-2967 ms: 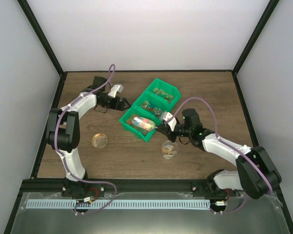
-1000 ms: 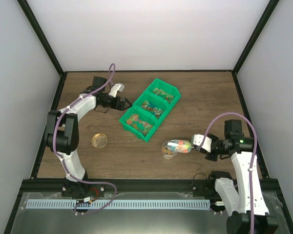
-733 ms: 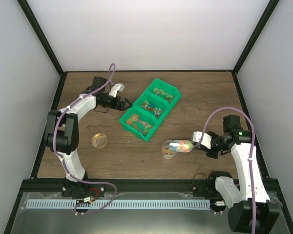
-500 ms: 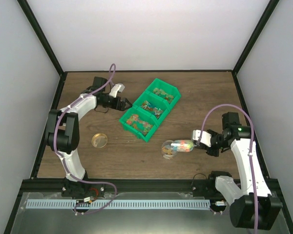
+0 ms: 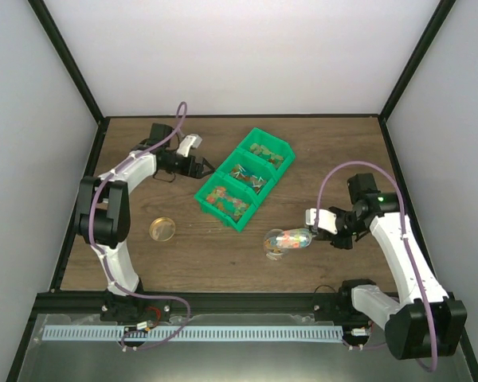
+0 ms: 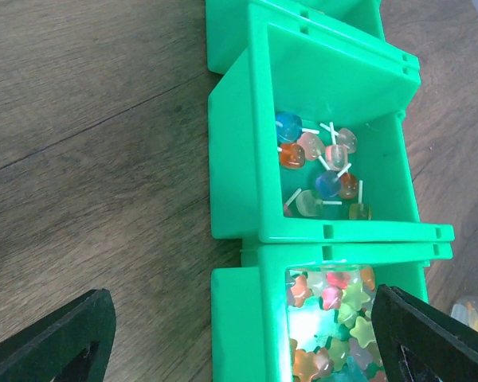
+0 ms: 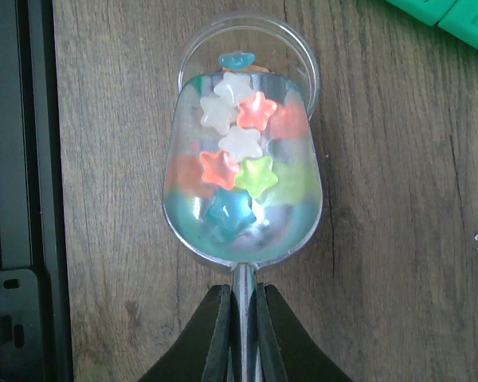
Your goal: Pack the candies
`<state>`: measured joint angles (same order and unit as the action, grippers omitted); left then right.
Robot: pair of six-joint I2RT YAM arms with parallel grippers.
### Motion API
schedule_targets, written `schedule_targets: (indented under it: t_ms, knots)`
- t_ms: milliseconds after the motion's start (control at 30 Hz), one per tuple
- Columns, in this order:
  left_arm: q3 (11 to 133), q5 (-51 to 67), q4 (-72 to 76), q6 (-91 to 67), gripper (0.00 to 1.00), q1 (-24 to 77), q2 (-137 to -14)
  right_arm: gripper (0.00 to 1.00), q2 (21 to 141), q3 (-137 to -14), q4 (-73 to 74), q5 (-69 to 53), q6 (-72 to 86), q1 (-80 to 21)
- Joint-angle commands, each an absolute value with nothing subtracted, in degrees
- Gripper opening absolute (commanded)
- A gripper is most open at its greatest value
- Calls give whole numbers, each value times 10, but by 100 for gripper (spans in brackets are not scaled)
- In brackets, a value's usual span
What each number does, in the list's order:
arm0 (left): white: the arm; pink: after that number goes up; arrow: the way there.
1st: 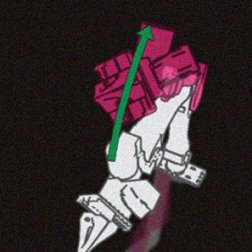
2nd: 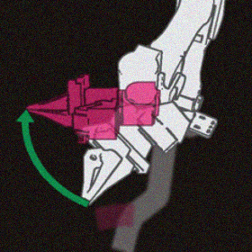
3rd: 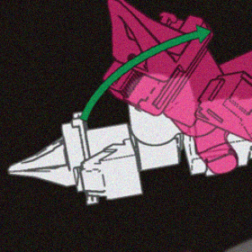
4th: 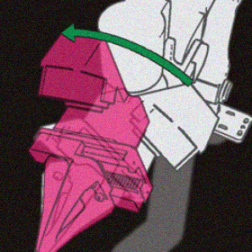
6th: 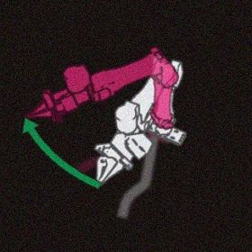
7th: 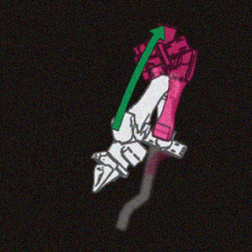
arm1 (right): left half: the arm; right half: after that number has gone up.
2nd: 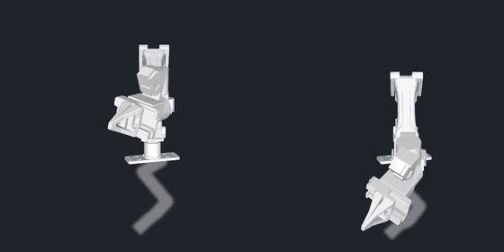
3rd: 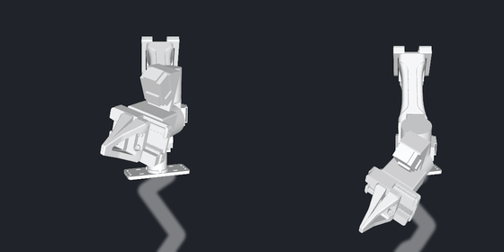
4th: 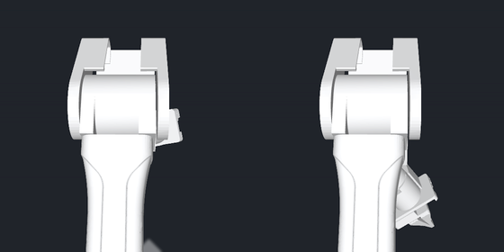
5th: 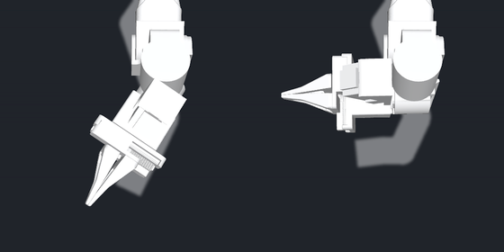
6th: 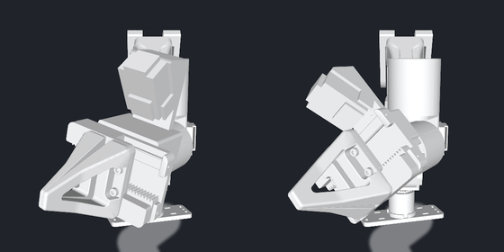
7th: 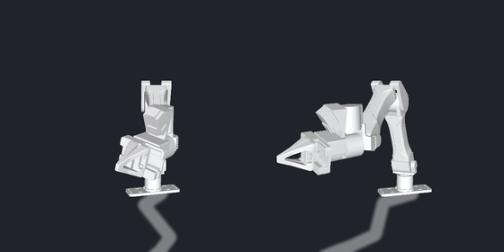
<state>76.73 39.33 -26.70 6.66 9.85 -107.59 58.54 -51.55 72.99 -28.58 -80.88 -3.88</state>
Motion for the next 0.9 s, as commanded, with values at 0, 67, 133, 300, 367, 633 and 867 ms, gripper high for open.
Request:
schedule_targets:
  t_ms: [0,67,133,300,367,633,867]
  knots:
    - [776,406,-270,84,90,92,-1084,1,593,-544,738,-266,-794,-56]
    - [775,407,-270,84,90,89,-1085,1,599,-551,742,-259,-793,-60]
    - [771,407,-268,83,90,88,-1084,1,605,-560,746,-252,-792,-61]
    - [762,410,-259,79,90,86,-1081,1,614,-575,746,-237,-793,-63]
    - [761,410,-258,78,90,86,-1080,1,619,-583,747,-234,-792,-63]
    - [757,406,-259,81,90,83,-1080,1,614,-587,748,-210,-804,-72]
    - [746,400,-261,81,90,81,-1072,1,607,-604,746,-219,-810,-72]
